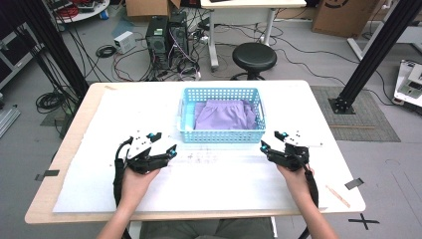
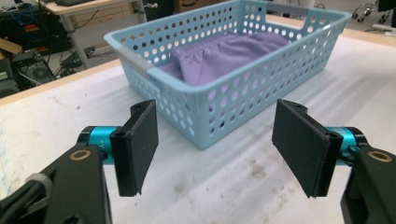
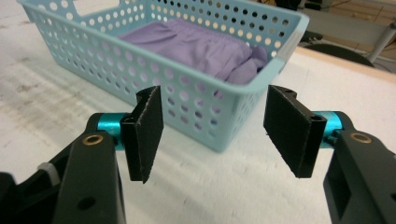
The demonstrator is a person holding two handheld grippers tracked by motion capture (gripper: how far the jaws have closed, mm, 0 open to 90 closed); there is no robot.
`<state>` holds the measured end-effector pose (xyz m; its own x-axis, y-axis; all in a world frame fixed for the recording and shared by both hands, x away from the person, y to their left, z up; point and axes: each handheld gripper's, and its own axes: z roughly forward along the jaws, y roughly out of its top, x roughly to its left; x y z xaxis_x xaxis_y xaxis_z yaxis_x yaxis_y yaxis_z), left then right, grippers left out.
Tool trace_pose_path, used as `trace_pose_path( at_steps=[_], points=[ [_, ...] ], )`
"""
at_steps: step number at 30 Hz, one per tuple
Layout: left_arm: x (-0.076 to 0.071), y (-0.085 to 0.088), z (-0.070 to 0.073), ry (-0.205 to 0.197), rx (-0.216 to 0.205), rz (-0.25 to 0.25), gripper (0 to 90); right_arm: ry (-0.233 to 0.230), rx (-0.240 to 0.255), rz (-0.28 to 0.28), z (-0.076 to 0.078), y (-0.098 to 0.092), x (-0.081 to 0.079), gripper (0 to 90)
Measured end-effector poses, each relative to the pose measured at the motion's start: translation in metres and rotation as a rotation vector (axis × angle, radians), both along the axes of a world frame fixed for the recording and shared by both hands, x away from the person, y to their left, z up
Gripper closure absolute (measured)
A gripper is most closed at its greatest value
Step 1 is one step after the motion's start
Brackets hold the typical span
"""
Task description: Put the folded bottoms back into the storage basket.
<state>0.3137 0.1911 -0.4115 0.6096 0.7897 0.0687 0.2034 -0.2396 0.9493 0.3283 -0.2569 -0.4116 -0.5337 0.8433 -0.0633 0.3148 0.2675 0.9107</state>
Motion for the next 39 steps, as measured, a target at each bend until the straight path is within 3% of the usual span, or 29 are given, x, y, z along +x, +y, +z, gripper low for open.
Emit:
trace_pose_path(
  at_steps=[5, 9, 14, 20, 39],
  points=[
    [-0.004, 0.002, -0.012, 0.018, 0.026, 0.017, 31.0, 0.025, 0.019, -0.013, -0.012, -0.006, -0.006, 38.7],
    [-0.006, 0.001, -0.017, 0.019, 0.018, 0.020, 30.5, 0.036, 0.014, -0.018, -0.015, -0.009, -0.011, 37.9],
    [-0.010, -0.003, -0.023, 0.023, 0.037, 0.017, 30.3, 0.046, -0.002, -0.026, -0.019, -0.012, -0.016, 37.4],
    [-0.016, -0.004, -0.021, 0.007, 0.039, 0.017, 30.3, 0.058, -0.002, -0.043, -0.023, -0.019, -0.018, 37.3],
    [-0.022, -0.002, -0.023, 0.029, 0.035, 0.042, 30.3, 0.050, -0.013, -0.054, -0.024, -0.020, -0.024, 34.6]
  ],
)
